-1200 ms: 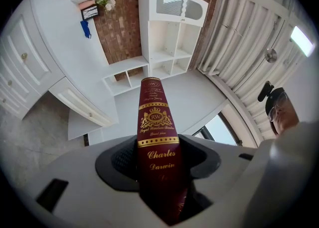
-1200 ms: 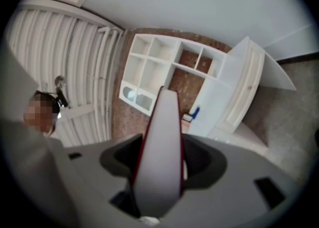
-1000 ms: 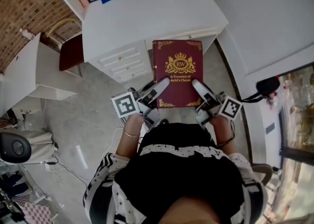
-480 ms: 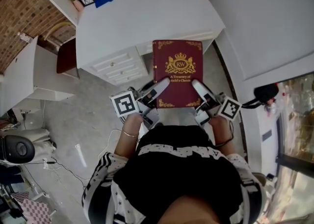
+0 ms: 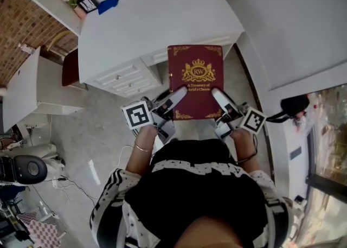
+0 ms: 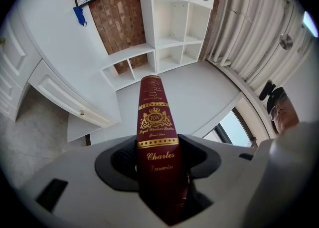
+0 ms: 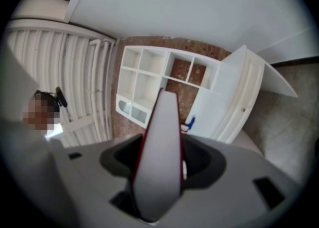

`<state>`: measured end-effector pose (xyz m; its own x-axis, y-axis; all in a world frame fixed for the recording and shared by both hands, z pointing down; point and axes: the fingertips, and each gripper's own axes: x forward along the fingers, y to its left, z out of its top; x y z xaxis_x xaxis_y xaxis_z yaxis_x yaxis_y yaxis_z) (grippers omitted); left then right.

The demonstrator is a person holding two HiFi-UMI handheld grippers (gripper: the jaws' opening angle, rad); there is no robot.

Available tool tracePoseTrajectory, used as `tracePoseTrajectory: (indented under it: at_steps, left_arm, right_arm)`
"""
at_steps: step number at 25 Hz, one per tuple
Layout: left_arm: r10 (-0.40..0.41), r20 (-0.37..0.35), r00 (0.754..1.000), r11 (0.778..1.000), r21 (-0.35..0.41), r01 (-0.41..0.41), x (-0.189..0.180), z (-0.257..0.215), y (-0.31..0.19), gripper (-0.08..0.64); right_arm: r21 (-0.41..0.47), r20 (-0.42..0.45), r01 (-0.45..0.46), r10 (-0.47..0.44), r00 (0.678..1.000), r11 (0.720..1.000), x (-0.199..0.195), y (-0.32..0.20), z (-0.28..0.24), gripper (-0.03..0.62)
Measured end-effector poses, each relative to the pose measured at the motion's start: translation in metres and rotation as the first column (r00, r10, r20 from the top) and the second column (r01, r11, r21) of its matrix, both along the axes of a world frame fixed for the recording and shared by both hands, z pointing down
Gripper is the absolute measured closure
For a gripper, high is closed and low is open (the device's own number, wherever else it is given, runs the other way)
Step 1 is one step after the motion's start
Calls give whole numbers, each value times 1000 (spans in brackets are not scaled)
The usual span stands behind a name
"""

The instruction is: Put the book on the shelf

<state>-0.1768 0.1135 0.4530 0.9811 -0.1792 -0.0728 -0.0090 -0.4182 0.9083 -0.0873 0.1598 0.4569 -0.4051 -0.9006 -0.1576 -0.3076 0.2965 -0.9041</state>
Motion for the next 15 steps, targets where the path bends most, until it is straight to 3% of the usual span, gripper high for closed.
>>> tracePoseTrajectory:
  at_steps: [6,15]
  left_arm:
    - [22,41,999,1000,-3,-22,42,10,-9,301]
    - [17,63,998,1000,-6,-16,66,17,-28,299]
  right_arm:
    - [-14,32,-16,17,999,1000,41,-7,14,330]
    - [-9,47,-5,5,999,1000,67,-28,22,330]
